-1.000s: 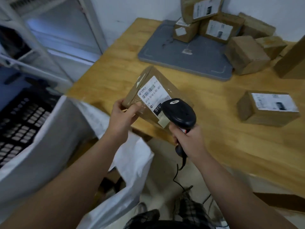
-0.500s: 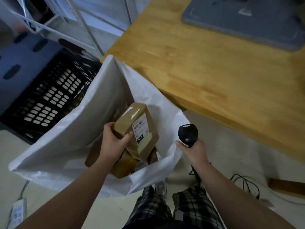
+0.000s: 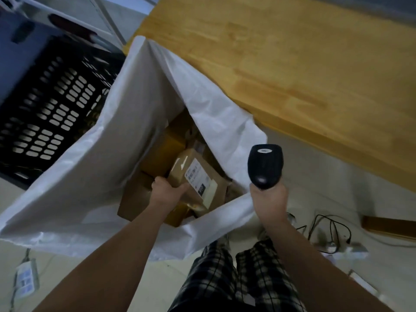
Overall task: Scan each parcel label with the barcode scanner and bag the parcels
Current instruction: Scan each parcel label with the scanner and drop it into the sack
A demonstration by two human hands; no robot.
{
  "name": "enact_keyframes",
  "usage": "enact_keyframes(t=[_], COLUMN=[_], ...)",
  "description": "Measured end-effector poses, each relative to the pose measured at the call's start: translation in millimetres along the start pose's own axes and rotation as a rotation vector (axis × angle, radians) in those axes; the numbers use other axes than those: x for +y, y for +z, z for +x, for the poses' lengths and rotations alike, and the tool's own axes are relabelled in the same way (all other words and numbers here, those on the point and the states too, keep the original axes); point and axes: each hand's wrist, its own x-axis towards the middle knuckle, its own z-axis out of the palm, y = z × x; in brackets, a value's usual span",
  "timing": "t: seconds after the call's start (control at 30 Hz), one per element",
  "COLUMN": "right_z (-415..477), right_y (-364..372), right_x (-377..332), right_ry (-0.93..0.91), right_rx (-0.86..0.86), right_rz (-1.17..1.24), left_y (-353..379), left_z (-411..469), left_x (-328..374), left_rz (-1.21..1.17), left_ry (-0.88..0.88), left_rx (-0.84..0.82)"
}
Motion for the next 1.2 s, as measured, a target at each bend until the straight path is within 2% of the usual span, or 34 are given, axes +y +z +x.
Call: enact_keyframes(t=[0.07,0.13,0.27,0.33,0.4,0.43,0.5,0.6,0.63,0.8,0.93,1.07,1.2], right_z=[-7.2,-5.0,1.9,-3.2,-8.9,-10.6,-11.4,-13.3,-13.8,-12.6,-5.7,-2.2,9.1], right_y=[-14.4,-28.9,-43.2,-38.8,-32.8,-29.7,-24.3,-15.7,-12.3,-8.2,-21.4,-33.8,-59.5], right_x=[-5.0,-3.1,1.3,-1.5,-5.9,-6.8,-8.5,-9.0,-8.3,-6.7,-3.1,-16.1,-37.5], right_ry=[0.087,0.139,0.102,0.068,0.040,0.021,0.006,0.005,0.002,-0.011,-0.052,-0.058,-0.103], right_rx=[0.145,0.242,0.166,0.133,0.119,0.118,0.117,0.097,0.086,0.018,-0.005,0.045,0.038], right_rz=[0.155,0.159,0.086,0.081,0.114,0.127,0.135,0.119,0.115,0.043,0.001,0.136,0.201], left_y=[-0.4,-0.4,3.9,6.1,9.2,10.2,12.5,17.3,20.7,28.8,21.5,16.0,16.0], left_z=[-0.2,-1.9,-3.0,-0.9,4.6,7.7,13.2,18.2,19.2,24.9,13.2,-19.2,-50.4], left_x=[10.2,21.6,43.0,48.1,43.4,36.8,24.1,20.0,22.7,30.7,38.9,69.4,116.3], left_rz=[-0.052,-0.065,-0.117,-0.212,-0.277,-0.248,-0.020,0.513,0.606,0.691,0.584,0.414,0.360], left_ry=[0.016,0.063,0.185,0.148,0.058,0.029,0.037,0.189,0.228,0.271,0.407,0.574,0.686], left_rx=[0.047,0.077,0.133,0.107,0.003,-0.054,-0.118,0.037,0.093,0.145,0.194,0.223,0.207])
